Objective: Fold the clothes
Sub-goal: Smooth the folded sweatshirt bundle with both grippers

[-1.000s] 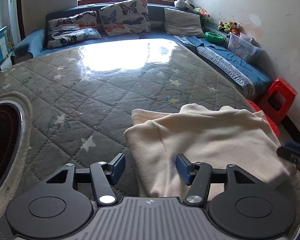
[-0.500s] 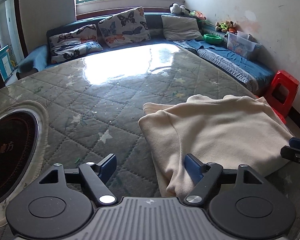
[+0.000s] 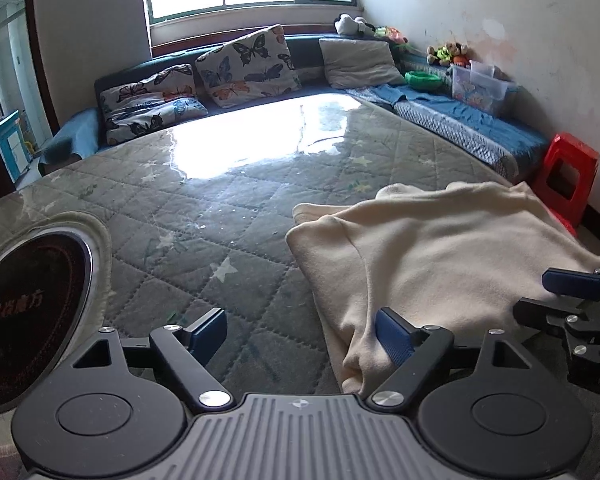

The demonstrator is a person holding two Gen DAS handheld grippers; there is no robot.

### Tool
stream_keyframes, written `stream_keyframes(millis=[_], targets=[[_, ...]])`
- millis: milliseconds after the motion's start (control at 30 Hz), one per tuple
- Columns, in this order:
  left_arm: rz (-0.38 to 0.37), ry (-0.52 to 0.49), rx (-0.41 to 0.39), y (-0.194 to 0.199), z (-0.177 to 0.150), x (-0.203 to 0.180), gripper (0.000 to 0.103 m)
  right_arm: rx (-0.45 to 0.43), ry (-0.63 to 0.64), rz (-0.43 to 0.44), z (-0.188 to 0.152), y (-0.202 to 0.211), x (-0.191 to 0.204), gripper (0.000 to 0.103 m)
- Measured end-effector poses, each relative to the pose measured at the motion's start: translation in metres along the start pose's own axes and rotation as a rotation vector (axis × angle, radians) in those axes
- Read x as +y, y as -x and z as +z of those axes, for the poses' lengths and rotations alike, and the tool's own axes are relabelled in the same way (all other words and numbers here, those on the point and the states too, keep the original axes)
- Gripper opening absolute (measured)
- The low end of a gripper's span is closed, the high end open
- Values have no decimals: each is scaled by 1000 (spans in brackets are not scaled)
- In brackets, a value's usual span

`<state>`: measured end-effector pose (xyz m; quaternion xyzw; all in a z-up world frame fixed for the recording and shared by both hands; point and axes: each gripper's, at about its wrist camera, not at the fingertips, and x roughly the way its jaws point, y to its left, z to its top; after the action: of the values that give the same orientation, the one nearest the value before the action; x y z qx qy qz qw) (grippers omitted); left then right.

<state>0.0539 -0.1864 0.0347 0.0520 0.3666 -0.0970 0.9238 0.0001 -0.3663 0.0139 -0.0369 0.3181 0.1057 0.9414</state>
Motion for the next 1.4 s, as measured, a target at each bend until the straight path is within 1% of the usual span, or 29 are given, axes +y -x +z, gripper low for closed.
stream_keyframes(millis=[167,267,367,500,633,800,900,967,1000,1100,1233,1400], targets=[[5,22,-3,3,-3,7,85,-36,2,62,13,-2,13,40],[6,22,2,2,-3,8,86,-12,15,95,13,-16,23,40],[7,22,4,1,-2,9,89,5,60,87,10,-21,31,40],[1,35,7,0,-2,11,89,4,61,106,20,-17,26,40],[0,43,6,0,0,11,90,4,36,104,39,-23,14,40],[-4,46,1,0,5,11,90,44,-18,102,61,-50,-4,39],[-6,46,5,-3,8,11,90,65,-56,118,74,-66,-10,38],[-6,46,9,-6,9,10,90,75,-75,120,80,-77,-13,35],[-6,45,12,-7,10,10,90,79,-79,121,83,-82,-13,31],[-7,41,20,-10,10,9,90,94,-79,116,87,-96,-12,26],[-8,37,27,-13,10,8,90,110,-56,92,88,-112,-4,25],[-6,37,32,-15,11,7,90,92,-16,65,90,-117,3,25]])
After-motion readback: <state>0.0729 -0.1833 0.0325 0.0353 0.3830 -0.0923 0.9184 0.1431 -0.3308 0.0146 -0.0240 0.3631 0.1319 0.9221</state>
